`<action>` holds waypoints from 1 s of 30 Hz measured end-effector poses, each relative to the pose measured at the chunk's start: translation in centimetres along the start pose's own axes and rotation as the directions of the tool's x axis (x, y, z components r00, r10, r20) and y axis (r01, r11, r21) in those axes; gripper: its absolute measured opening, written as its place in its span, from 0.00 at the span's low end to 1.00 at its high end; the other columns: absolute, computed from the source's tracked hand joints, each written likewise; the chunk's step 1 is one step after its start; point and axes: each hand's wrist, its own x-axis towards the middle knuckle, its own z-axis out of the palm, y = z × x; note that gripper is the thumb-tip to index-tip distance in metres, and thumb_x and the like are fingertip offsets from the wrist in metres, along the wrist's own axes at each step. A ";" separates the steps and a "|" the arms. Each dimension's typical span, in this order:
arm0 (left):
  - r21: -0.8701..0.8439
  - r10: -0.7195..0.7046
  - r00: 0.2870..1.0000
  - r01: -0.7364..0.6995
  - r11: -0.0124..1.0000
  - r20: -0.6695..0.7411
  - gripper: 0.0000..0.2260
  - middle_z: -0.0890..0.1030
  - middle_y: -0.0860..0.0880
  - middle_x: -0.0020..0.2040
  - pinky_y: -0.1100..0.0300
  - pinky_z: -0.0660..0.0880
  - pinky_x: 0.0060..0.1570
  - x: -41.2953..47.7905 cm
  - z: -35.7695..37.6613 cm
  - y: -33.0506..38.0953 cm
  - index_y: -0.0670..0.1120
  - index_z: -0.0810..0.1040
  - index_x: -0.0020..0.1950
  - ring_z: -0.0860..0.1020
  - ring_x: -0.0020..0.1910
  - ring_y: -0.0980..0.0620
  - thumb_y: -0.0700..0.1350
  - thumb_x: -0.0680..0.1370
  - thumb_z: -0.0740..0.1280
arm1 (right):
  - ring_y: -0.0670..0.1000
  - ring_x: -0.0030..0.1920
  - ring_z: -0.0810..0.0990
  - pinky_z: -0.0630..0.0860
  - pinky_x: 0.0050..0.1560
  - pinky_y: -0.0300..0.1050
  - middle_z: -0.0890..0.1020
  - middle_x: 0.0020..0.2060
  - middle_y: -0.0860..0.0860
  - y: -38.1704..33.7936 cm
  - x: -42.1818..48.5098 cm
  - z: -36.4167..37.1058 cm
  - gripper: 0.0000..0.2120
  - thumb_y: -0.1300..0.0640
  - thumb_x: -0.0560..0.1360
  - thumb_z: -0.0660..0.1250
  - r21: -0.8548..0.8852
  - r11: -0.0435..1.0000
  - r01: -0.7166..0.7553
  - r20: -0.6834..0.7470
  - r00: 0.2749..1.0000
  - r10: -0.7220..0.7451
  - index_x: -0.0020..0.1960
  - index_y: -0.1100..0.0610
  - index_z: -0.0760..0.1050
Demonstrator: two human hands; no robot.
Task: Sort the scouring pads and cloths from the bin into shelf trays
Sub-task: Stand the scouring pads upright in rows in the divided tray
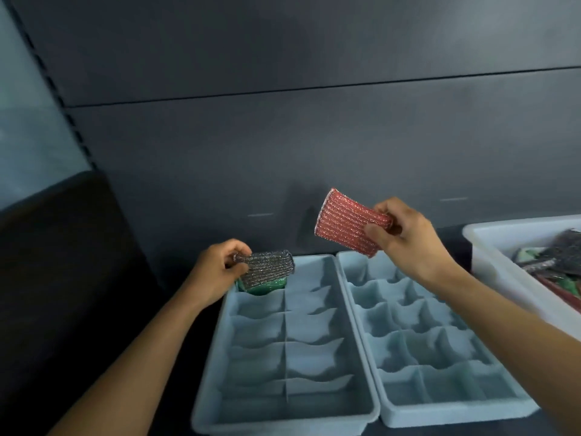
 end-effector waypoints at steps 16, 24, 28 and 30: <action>0.167 0.117 0.989 -0.100 0.981 -0.094 0.10 0.76 0.57 0.35 0.57 0.75 0.39 1.4 0.9 -2.0 0.48 0.80 0.45 0.74 0.32 0.52 0.34 0.71 0.71 | 0.53 0.38 0.80 0.78 0.45 0.58 0.81 0.37 0.48 -0.9 -1.4 4.5 0.05 0.54 0.75 0.69 0.030 0.999 0.012 0.055 0.998 -0.013 0.47 0.48 0.73; 0.410 0.171 0.983 -0.186 0.893 0.074 0.06 0.79 0.52 0.47 0.59 0.72 0.46 1.0 1.4 -3.4 0.46 0.83 0.46 0.77 0.47 0.50 0.37 0.72 0.72 | 0.50 0.36 0.79 0.79 0.42 0.56 0.80 0.36 0.46 -0.7 -2.1 5.5 0.05 0.56 0.75 0.69 0.046 0.999 0.024 0.088 0.996 -0.028 0.46 0.48 0.73; 0.440 0.157 0.982 -0.189 0.878 0.110 0.06 0.78 0.51 0.52 0.60 0.72 0.54 0.9 1.3 -4.4 0.46 0.85 0.49 0.75 0.54 0.51 0.40 0.74 0.72 | 0.43 0.33 0.77 0.78 0.41 0.47 0.80 0.35 0.45 -1.3 -2.3 6.8 0.08 0.58 0.75 0.70 0.066 0.997 0.035 0.106 0.993 -0.042 0.44 0.48 0.73; 0.295 0.133 0.988 -0.148 0.944 0.073 0.07 0.78 0.49 0.52 0.62 0.71 0.54 0.8 1.3 -4.9 0.44 0.85 0.51 0.77 0.54 0.51 0.37 0.75 0.71 | 0.45 0.35 0.79 0.79 0.43 0.48 0.81 0.36 0.45 -1.8 -2.3 7.9 0.08 0.59 0.74 0.71 0.067 0.997 0.046 0.133 0.990 -0.055 0.46 0.47 0.75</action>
